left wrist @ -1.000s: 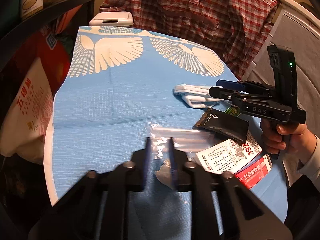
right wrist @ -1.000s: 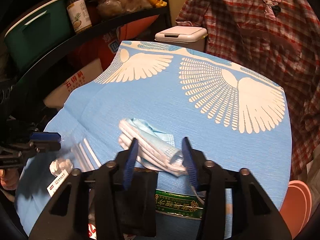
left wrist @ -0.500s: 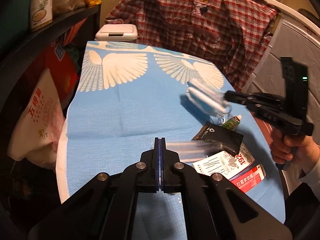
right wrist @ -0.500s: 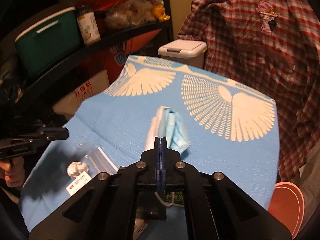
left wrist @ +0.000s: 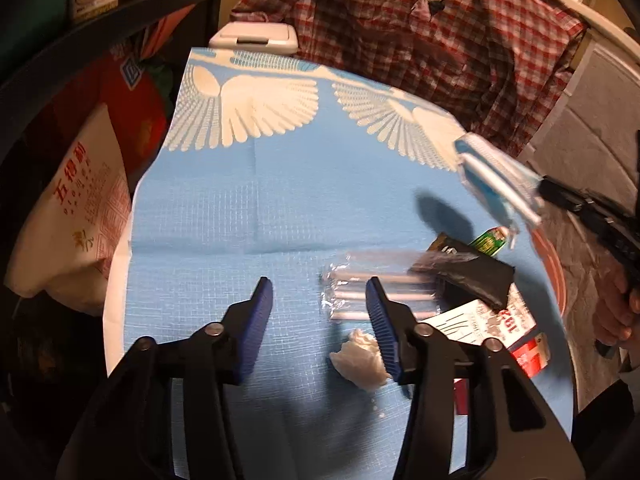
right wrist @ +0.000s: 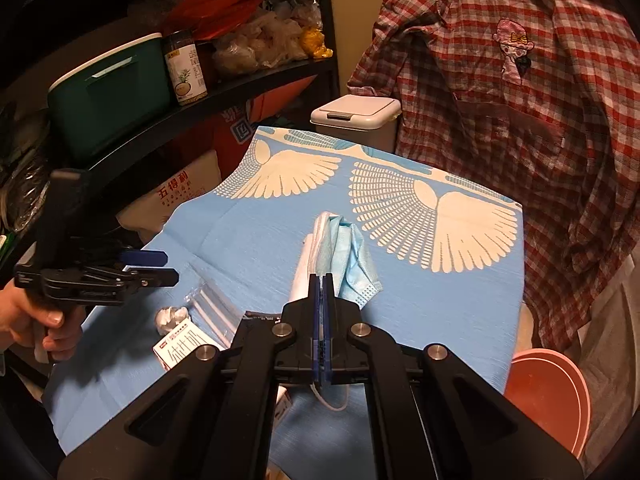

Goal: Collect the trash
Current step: 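Close the right tool on the blue face mask while the left tool grasps the clear plastic bag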

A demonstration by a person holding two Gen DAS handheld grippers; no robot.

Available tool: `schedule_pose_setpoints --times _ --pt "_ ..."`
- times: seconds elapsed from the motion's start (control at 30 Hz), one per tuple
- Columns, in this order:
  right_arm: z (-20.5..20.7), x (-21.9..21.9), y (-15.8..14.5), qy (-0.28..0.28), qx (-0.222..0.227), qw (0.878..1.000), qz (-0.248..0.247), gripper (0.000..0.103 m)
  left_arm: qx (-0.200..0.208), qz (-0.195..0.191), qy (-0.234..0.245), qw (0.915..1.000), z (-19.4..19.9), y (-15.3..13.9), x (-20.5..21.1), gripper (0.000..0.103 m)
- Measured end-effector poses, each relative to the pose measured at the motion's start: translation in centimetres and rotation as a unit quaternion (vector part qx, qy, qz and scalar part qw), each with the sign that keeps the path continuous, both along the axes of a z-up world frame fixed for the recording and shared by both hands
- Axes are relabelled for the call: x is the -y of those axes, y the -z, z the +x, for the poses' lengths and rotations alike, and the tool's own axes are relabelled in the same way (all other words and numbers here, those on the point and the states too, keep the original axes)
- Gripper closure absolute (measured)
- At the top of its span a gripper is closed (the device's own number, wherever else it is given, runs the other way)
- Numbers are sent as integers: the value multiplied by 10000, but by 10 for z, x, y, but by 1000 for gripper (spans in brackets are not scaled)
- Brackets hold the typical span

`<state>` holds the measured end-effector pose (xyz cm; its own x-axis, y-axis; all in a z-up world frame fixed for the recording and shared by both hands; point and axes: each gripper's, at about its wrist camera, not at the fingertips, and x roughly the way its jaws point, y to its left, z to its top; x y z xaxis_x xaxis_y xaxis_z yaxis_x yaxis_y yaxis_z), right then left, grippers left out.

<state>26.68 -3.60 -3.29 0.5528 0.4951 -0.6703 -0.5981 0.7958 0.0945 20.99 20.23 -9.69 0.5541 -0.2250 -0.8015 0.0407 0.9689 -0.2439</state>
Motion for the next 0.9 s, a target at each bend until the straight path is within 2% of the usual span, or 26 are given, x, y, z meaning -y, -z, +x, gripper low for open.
schedule_pose_setpoints --times 0.2,0.27,0.37,0.4,0.43,0.5,0.9 --pt "1 9 1 50 -41 10000 13 101 -183 152 245 9994 7 12 19 61" --pt "1 10 1 48 -39 10000 22 101 -289 274 310 9987 9 18 25 65" --pt "1 12 -1 43 -28 10000 43 101 -396 365 396 9978 11 25 30 83" --pt "0 13 -2 42 -26 10000 56 101 -417 386 433 9974 12 27 31 92" --pt "0 14 -3 47 -24 10000 73 101 -419 406 460 9972 12 27 32 93" --pt "-1 17 -5 57 -17 9999 102 101 -358 451 473 9972 12 25 33 103" --pt "-16 25 -24 136 111 9995 250 101 240 370 146 9989 0 -15 17 103"
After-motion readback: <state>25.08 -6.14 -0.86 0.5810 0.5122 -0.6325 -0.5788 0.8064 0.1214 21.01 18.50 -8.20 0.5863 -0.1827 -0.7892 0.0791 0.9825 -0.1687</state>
